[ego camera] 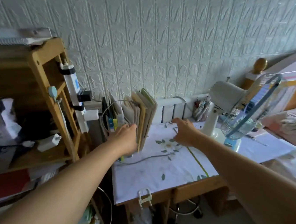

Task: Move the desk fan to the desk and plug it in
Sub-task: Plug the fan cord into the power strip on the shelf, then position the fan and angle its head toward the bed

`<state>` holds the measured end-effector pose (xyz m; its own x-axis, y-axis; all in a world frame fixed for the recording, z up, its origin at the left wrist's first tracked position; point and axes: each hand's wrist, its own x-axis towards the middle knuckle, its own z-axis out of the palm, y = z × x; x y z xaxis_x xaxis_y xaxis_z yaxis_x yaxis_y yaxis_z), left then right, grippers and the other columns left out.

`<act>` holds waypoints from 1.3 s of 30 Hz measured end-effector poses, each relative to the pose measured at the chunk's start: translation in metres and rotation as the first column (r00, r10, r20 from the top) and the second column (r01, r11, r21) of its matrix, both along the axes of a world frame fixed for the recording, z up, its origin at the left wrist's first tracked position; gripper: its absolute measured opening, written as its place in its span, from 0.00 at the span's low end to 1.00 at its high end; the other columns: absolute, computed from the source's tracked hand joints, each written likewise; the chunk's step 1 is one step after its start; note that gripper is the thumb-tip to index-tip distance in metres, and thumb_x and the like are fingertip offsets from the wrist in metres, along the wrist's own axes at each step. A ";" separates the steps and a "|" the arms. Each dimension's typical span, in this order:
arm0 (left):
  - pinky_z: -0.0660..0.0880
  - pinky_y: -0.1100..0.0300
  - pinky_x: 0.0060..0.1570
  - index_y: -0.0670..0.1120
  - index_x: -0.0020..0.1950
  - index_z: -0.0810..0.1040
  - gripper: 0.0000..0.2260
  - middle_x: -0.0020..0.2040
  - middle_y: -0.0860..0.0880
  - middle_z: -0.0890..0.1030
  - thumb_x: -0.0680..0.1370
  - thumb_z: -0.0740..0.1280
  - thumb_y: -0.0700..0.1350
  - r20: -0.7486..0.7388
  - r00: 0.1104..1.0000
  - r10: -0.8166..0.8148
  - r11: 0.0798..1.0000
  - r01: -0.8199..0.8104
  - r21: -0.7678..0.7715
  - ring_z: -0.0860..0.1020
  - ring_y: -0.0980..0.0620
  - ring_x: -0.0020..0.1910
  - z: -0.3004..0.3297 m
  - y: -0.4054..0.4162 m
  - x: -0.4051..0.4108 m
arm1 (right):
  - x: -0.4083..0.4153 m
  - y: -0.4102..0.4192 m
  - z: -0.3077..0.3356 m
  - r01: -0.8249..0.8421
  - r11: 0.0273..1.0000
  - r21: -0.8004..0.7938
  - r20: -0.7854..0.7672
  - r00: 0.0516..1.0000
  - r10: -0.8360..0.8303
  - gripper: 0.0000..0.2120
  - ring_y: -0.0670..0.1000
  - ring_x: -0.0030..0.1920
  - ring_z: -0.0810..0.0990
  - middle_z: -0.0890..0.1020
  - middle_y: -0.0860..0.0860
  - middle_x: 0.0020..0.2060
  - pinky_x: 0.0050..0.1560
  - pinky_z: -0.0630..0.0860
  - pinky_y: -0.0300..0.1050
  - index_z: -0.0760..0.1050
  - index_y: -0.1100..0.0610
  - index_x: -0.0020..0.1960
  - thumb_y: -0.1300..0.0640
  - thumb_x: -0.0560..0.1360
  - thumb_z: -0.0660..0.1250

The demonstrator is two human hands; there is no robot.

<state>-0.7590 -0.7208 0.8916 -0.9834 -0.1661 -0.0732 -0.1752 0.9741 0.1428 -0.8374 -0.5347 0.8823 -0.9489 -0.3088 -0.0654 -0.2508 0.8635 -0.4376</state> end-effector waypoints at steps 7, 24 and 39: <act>0.69 0.46 0.64 0.44 0.73 0.60 0.27 0.72 0.43 0.65 0.76 0.63 0.47 0.037 0.994 -0.103 0.994 0.102 0.026 0.67 0.42 0.69 0.001 0.092 -0.012 | 0.010 0.101 -0.010 0.084 0.996 -0.001 0.028 0.996 -0.084 0.30 0.62 0.67 0.64 0.65 0.61 0.67 0.62 0.68 0.51 0.60 0.53 0.73 0.62 0.73 0.64; 0.69 0.50 0.64 0.49 0.77 0.50 0.33 0.76 0.44 0.61 0.77 0.63 0.48 0.123 0.992 -0.042 0.995 0.031 0.092 0.66 0.43 0.71 -0.030 0.334 -0.009 | -0.007 0.335 -0.040 0.058 0.998 -0.038 0.146 0.988 -0.052 0.36 0.59 0.66 0.63 0.66 0.59 0.66 0.59 0.68 0.48 0.59 0.53 0.73 0.52 0.69 0.72; 0.69 0.52 0.62 0.48 0.76 0.52 0.33 0.74 0.44 0.63 0.76 0.64 0.50 0.153 0.985 -0.083 0.992 0.067 0.111 0.66 0.43 0.70 -0.033 0.364 0.064 | 0.066 0.362 -0.033 0.069 0.998 -0.011 0.153 0.986 -0.066 0.36 0.59 0.67 0.64 0.66 0.59 0.67 0.62 0.69 0.51 0.59 0.51 0.74 0.52 0.70 0.71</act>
